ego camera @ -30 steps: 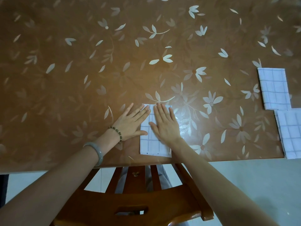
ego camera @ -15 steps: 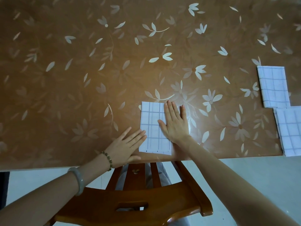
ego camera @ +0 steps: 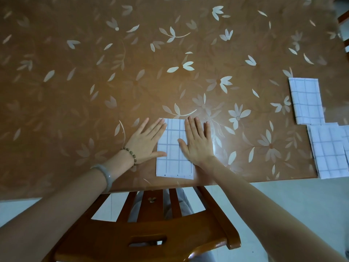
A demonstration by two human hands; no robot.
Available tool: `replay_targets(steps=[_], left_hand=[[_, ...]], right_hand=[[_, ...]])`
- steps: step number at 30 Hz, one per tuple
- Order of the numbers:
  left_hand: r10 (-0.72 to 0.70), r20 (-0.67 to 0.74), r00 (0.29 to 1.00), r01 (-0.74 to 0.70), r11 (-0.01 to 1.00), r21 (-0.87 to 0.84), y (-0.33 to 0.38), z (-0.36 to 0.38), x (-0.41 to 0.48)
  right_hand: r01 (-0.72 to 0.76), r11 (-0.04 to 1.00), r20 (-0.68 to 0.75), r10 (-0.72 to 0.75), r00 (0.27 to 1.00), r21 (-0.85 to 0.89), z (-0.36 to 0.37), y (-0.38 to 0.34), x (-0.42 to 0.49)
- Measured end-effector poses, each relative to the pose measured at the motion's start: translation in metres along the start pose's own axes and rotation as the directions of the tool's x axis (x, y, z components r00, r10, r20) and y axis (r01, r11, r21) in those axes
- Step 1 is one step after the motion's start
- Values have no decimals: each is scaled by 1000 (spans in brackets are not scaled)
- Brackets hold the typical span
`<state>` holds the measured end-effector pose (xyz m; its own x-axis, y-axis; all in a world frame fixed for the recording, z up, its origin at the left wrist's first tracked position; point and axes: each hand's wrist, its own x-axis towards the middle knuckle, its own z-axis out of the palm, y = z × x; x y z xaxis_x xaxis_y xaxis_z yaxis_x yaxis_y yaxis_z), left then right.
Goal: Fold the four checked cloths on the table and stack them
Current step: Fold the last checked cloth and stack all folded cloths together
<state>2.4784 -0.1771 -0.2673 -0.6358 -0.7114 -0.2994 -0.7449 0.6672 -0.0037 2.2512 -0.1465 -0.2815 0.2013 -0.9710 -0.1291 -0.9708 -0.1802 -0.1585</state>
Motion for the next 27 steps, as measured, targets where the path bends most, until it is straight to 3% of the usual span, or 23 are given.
replay_targets(steps=[8, 17, 19, 22, 27], left_hand=[[91, 74, 993, -86, 994, -71, 31, 22, -62], [336, -6, 942, -334, 935, -116, 25, 15, -85], [268, -4, 963, -267, 959, -99, 15, 7, -66], [23, 0, 1000, -23, 994, -102, 4, -5, -28], [-203, 6, 979, 202, 968, -152, 12, -3, 0]], right_hand=[[0, 1000, -1, 0, 1000, -4, -1, 1, 0], [-13, 1000, 61, 12, 998, 15, -8, -1, 0], [-17, 1000, 66, 15, 998, 17, -8, -2, 0], [-18, 1000, 68, 16, 998, 20, -8, -1, 0], [-14, 999, 59, 12, 998, 33, -8, -2, 0]])
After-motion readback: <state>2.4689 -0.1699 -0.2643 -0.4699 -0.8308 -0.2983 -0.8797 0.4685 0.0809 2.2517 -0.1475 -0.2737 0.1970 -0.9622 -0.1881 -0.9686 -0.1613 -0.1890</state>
